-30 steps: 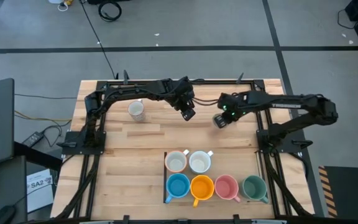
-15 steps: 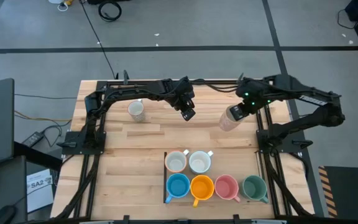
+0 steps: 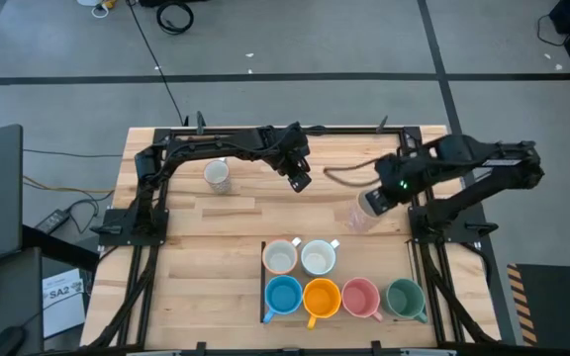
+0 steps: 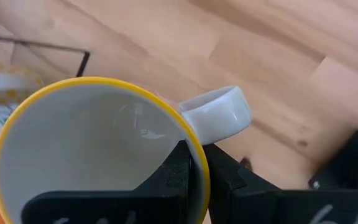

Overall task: Place coffee mugs
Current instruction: Put the orange patterned mug on the shelf, then put the gray patterned mug on the shelf

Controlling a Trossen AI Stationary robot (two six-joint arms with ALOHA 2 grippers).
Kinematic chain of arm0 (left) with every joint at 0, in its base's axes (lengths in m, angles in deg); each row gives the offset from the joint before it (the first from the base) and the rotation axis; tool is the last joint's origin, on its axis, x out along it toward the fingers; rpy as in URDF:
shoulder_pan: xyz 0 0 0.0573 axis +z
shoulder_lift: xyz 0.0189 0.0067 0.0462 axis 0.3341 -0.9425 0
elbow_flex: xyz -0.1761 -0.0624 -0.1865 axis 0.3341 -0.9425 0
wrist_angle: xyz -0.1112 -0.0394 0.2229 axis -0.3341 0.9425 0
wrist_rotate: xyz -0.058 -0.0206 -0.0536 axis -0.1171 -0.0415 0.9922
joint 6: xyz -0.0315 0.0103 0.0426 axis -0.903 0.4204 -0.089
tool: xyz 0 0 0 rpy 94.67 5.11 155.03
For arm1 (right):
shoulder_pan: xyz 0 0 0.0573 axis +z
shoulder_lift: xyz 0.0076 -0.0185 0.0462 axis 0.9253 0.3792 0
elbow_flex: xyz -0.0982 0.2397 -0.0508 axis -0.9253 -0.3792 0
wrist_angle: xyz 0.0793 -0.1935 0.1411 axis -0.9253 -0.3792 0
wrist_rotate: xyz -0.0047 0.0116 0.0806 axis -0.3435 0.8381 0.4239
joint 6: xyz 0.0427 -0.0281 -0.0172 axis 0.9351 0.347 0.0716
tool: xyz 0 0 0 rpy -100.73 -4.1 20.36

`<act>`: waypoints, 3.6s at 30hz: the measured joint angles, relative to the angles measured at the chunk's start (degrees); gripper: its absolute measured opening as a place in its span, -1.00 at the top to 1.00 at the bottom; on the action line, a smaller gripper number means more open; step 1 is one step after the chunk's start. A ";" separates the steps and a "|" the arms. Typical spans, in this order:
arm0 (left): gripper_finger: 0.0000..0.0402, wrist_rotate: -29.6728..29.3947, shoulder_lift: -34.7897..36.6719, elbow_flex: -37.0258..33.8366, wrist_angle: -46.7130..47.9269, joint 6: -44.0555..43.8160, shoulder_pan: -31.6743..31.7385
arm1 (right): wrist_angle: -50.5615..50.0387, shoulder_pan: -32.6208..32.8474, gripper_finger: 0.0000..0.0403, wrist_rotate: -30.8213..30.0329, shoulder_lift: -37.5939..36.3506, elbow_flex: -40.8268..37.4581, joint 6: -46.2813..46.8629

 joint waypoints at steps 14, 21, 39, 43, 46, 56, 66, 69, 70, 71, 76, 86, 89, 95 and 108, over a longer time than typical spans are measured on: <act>0.36 -1.02 0.00 0.00 0.00 0.01 -0.55 | 0.82 13.35 0.84 -1.82 7.21 0.00 12.77; 0.36 -1.00 0.00 0.00 0.00 1.64 -0.96 | 2.60 15.82 0.84 -2.99 10.43 0.00 13.00; 0.36 -1.44 -0.02 -0.01 -0.21 1.92 -2.19 | 6.47 19.49 0.83 -4.43 13.67 0.00 12.98; 0.36 -1.42 -0.02 -0.02 -0.28 1.92 -2.19 | 6.83 19.45 0.78 -4.39 13.67 0.00 12.94; 0.36 -1.42 -0.02 -0.02 -0.33 1.92 -2.19 | 7.29 19.47 0.75 -4.01 13.67 0.00 12.92; 0.36 -1.42 -0.02 -0.02 -0.41 1.91 -2.14 | 7.93 19.45 0.73 -3.00 13.67 0.00 12.60; 0.36 -1.42 -0.02 -0.02 -0.40 1.90 -2.14 | 8.76 19.45 0.55 -2.93 13.67 0.00 12.50; 0.36 -1.42 -0.02 -0.02 -0.42 1.90 -2.14 | 8.79 19.45 0.44 -2.72 13.67 0.00 12.50; 0.36 -1.42 -0.02 -0.02 -0.42 1.90 -2.16 | 8.79 19.45 0.40 -2.71 13.67 0.00 12.50; 0.36 -1.42 -0.02 0.00 -0.42 1.90 -2.14 | 8.79 19.45 0.37 -2.71 13.67 0.00 12.50; 0.36 -1.42 -0.02 -0.02 -0.42 1.90 -2.15 | 8.76 19.45 0.24 -2.73 13.67 0.00 12.36; 0.36 -1.42 -0.02 -0.02 -0.42 1.88 -2.14 | 8.74 19.38 0.23 -1.55 13.41 0.00 9.46; 0.36 -1.42 -0.02 -0.02 -0.43 1.88 -2.15 | 8.79 19.38 0.23 -1.49 12.87 0.00 9.44; 0.36 -1.42 -0.02 -0.02 -0.44 1.88 -2.14 | 8.95 19.38 0.23 -1.49 10.67 0.00 9.43; 0.36 -1.40 -0.02 -0.02 -0.44 4.08 -2.14 | 8.92 18.83 0.23 -9.23 1.70 0.00 4.92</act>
